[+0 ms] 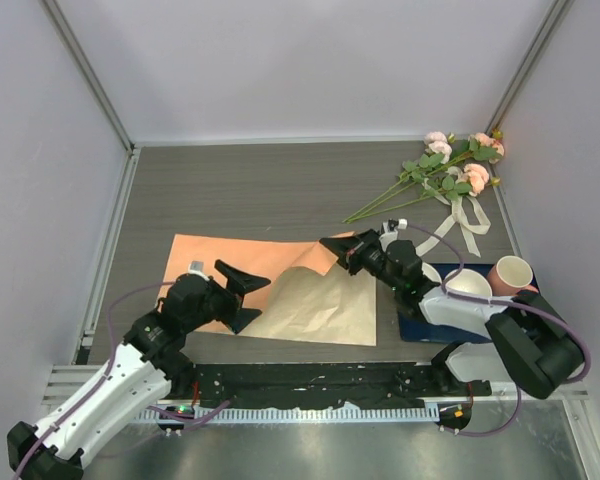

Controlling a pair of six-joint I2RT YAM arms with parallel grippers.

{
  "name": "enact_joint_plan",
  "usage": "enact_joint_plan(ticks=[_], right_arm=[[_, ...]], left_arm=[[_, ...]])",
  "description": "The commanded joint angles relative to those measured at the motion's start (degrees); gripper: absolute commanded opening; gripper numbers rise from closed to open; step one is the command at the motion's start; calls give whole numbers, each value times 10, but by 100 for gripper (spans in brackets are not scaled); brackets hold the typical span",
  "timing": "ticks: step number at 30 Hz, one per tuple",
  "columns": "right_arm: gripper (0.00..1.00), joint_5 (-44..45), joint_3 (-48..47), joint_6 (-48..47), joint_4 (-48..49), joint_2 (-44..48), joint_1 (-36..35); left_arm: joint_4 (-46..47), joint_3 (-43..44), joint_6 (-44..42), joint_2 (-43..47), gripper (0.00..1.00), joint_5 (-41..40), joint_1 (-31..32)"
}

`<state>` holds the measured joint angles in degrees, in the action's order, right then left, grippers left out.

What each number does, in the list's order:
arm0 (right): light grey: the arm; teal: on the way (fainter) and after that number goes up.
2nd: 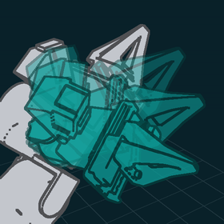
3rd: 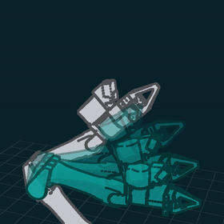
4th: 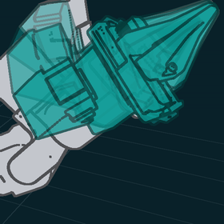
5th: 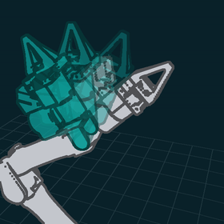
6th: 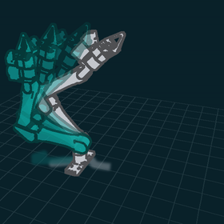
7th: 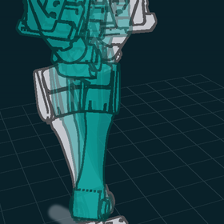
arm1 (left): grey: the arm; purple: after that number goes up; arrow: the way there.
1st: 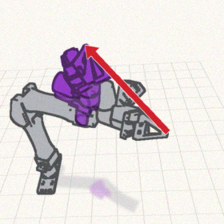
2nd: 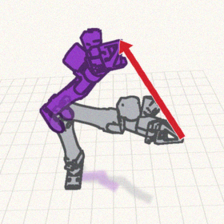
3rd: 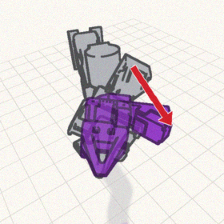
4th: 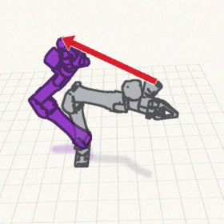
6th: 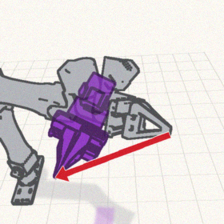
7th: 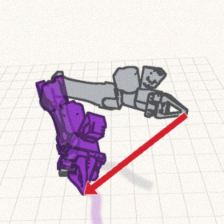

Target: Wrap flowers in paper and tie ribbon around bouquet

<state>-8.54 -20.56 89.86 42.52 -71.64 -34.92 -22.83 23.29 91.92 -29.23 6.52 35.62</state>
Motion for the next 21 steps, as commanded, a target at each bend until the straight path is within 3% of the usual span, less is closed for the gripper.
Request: enact_joint_plan(ticks=[1,7,12,15,21], right_arm=[[0,57,-16,79,149,-63,-3],[0,63,-4,72,202,-76,-10],[0,84,-13,7,108,-4,-10],[0,101,-19,-10,99,18,-11],[0,108,-19,-22,79,42,-14]], left_arm=[[79,-58,165,10,100,38,0],[120,-93,217,13,100,19,0],[69,-72,228,15,100,29,0],[30,-68,262,33,100,10,0],[77,-91,295,42,91,-58,0]])
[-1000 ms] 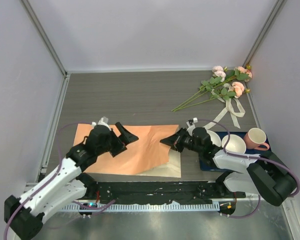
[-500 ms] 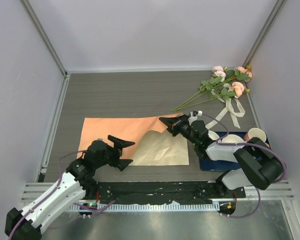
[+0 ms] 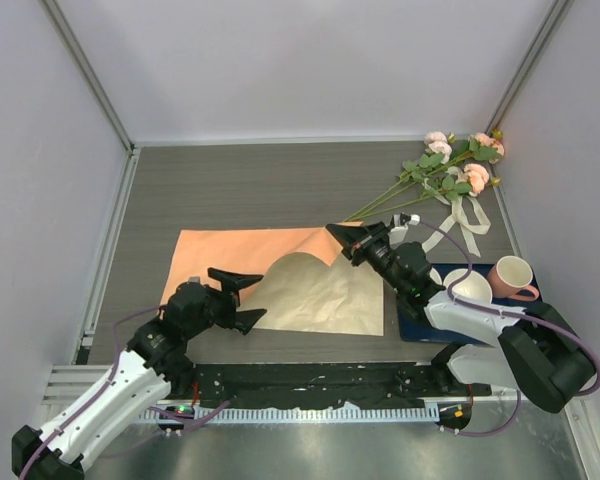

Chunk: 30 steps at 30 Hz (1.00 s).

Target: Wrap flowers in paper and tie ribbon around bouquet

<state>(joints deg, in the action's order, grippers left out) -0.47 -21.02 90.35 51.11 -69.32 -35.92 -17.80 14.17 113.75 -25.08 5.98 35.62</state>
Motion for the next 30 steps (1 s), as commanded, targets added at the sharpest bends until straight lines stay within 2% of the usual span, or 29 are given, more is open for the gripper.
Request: enact_joint_plan(ticks=[1,2,5,6,8,9,10,11,12,13,14,15,16,17,18,20,21,23,25,28,30], right_arm=[[0,27,-15,-28,-8,22,-6],[0,27,-15,-30,-10,22,-7],[0,24,-16,-33,-13,24,-15],[0,21,-16,-36,-14,24,-18],[1,-8,-13,-59,-42,36,-17],[29,-27,-17,-78,-69,42,-17],[42,-44,-41,-151,-111,48,-17],[55,-78,-58,-193,-217,58,-17],[78,-94,-72,-234,-259,62,-16],[85,-114,-95,-285,-303,66,-17],[90,-136,-109,-368,-414,73,-17],[94,-132,-121,-413,-469,81,-17],[95,-136,-127,-446,-504,90,-17],[95,-137,-130,-499,-576,99,-18],[95,-111,-134,-519,-614,129,-17],[98,-96,-141,-547,-671,160,-17],[98,-76,-148,-570,-688,174,-17],[98,-47,-183,-583,-733,193,-17],[98,-18,-213,-593,-745,197,-17],[98,1,-245,-603,-748,190,-14],[98,3,-261,-612,-749,168,-14]], left_arm=[[36,-1,77,-10,88,-55,0],[48,-3,75,-15,83,-55,0],[91,-7,55,-46,51,-78,0],[117,-9,42,-53,31,-88,-1],[114,4,-14,-71,0,-116,-4],[61,20,-40,-76,0,-125,-12],[32,70,-86,-87,0,-136,-19],[-1,104,-197,-117,0,-159,-31],[-85,146,-267,-144,0,-170,-53],[-127,235,-322,-172,0,-188,-60],[-165,279,-431,-201,0,-221,-63],[-209,319,-481,-269,0,-231,-67],[-222,388,-529,-297,0,-231,-69],[-229,421,-586,-332,0,-226,-70],[-245,482,-675,-391,0,-202,-72],[-280,544,-755,-456,0,-191,-73],[-306,602,-824,-485,0,-176,-73],[-330,659,-884,-572,0,-165,-73],[-362,736,-937,-654,0,-193,-73],[-383,841,-966,-730,0,-222,-73],[-362,897,-982,-795,0,-214,-73]])
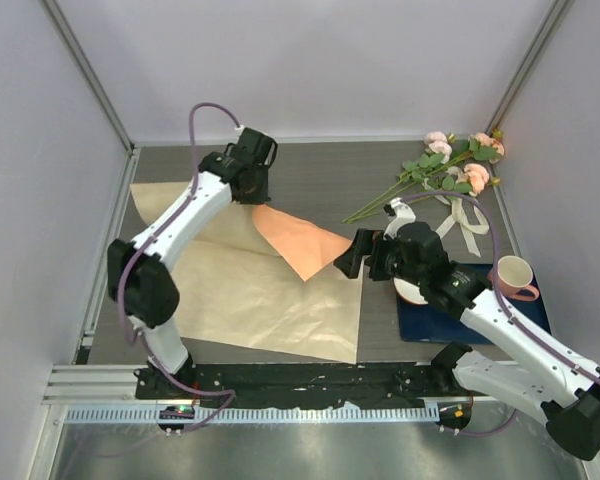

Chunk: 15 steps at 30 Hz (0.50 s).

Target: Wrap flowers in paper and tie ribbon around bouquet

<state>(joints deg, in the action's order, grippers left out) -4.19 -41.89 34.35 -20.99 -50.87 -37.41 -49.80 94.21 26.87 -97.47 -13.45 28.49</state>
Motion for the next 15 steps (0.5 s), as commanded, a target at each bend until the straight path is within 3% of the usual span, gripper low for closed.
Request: enact_joint_plan(ticks=[1,5,8,9,12,15], right_arm=[[98,40,-64,-63,-28,-25,1],[98,114,-91,-107,-54,-81,1],[98,175,-94,-131,-58,-100,3],[98,182,-101,-134,-57,-113,3],[98,196,-121,-147,-56,-128,4],[98,211,-135,-176,-61,-133,5]], left_arm=[[-47,125,-120,-99,0,-6,-2],[-85,256,-121,-244,0,3,-2],[-96,360,-110,-296,0,42,-2],[-97,401,-104,-322,7,51,-2],[-103,466,-91,-354,46,90,-2],[-106,448,-71,-320,54,104,-7]])
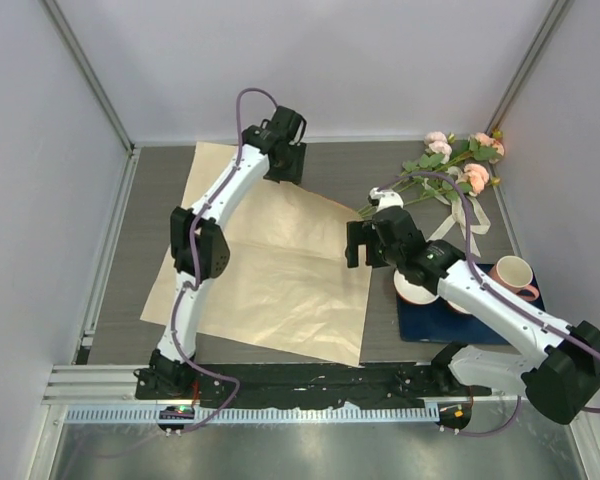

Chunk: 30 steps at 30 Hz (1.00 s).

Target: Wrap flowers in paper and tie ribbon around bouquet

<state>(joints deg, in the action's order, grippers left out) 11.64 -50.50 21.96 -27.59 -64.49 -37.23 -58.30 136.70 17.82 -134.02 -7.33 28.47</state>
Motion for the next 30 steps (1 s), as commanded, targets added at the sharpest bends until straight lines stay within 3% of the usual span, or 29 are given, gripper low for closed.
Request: enact_joint_plan(ticks=[1,2,3,4,7,8,10,11,14,17,19,22,25,30], right_arm=[[98,60,-50,-61,6,3,2],[98,69,-52,-70,8,2,3],[98,77,-56,-88,12,-1,4],[98,79,-60,-95,18,-17,8],[98,84,-92,-106,43,-61,36],[98,75,-107,-100,46,-103,51],[99,31,-150,-78,55,-142,114],[98,-39,-163,-70,73,-183,135],[96,-140,-207,-89,90,-223,165],[98,-156,-167,-84,127,-199,165],[98,-173,-140,-86,134,-171,165],[98,-218,-137,-104,143,-162,164],[98,-201,-186,-134,134,-210,164],[98,-185,-326,-160,102,-331,167]], left_arm=[[-15,-39,25,99,64,44,-9],[22,-83,32,144,86,46,-10],[50,-143,38,188,99,52,-13],[82,-251,49,288,100,67,-14],[161,-389,108,419,100,72,-31],[185,-477,126,491,100,79,-39],[217,-568,160,560,99,120,-39],[247,-647,200,606,98,163,-39],[322,-762,262,639,100,238,-39],[341,-752,272,612,100,279,-39],[325,-744,275,597,100,262,-39],[412,-847,325,635,96,232,-39],[426,-920,365,643,94,212,-39],[374,-952,392,635,100,210,-40]])
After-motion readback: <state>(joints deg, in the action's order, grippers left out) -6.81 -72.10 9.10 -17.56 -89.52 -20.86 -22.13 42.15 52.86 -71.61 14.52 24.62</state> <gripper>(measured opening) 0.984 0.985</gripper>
